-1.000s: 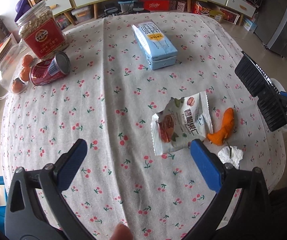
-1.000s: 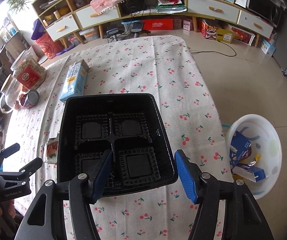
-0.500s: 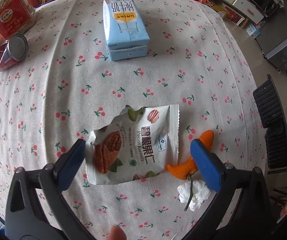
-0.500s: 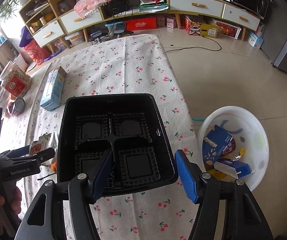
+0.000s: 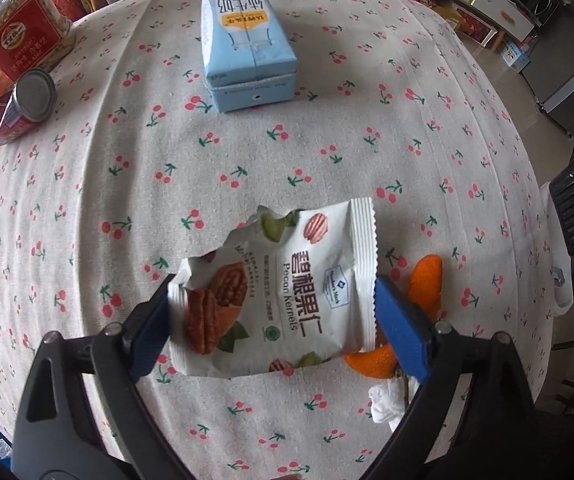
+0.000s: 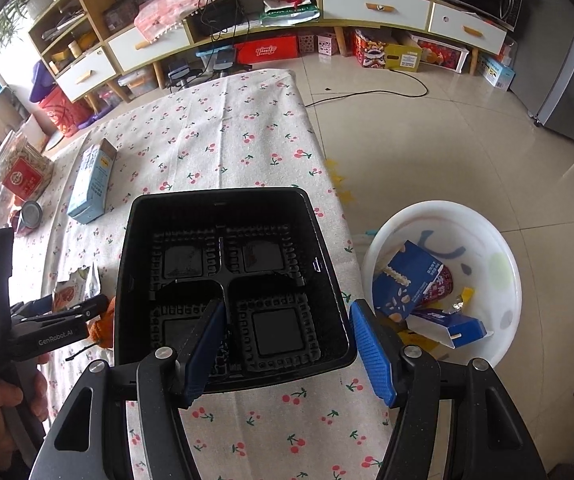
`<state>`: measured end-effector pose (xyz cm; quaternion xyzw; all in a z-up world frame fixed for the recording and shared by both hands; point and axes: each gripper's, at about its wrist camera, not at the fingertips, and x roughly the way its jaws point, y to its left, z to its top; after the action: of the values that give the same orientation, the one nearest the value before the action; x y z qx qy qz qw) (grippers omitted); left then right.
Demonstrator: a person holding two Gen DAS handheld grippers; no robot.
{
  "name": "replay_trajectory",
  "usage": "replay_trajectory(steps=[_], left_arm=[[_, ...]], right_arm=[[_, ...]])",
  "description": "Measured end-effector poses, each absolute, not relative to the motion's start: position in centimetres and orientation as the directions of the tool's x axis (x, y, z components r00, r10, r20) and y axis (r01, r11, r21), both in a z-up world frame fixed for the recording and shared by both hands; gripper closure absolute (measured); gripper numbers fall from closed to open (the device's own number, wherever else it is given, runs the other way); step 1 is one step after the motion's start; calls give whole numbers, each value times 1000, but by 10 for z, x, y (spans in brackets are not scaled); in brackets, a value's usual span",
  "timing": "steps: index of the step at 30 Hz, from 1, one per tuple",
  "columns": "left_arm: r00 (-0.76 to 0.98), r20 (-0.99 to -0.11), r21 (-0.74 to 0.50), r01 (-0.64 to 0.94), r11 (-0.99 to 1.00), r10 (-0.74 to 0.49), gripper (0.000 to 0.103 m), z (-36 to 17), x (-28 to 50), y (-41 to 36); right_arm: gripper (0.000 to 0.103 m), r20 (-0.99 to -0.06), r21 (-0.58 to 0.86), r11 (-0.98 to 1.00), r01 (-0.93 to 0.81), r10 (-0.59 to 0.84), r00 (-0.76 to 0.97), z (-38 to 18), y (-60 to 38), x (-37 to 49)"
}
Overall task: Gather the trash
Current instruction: 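Grasp the pecan nut bag with the left gripper while the right holds the black tray, then carry the black tray and pecan bag to the bucket and release both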
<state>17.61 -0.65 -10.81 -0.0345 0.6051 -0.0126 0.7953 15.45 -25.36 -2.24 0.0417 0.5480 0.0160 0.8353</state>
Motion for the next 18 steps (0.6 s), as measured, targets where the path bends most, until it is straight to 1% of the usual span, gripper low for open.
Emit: replay_trajectory(steps=[3, 9, 18], left_arm=[[269, -958, -110, -36, 993, -96, 18, -102, 175, 0], [298, -945, -157, -57, 986, -133, 19, -83, 164, 20], [386, -907, -192, -23, 981, -169, 19, -49, 150, 21]], right_arm=[[38, -912, 92, 995, 24, 75, 404, -21, -257, 153], [37, -907, 95, 995, 34, 72, 414, -18, -264, 151], [37, -903, 97, 994, 57, 64, 425, -16, -282, 146]])
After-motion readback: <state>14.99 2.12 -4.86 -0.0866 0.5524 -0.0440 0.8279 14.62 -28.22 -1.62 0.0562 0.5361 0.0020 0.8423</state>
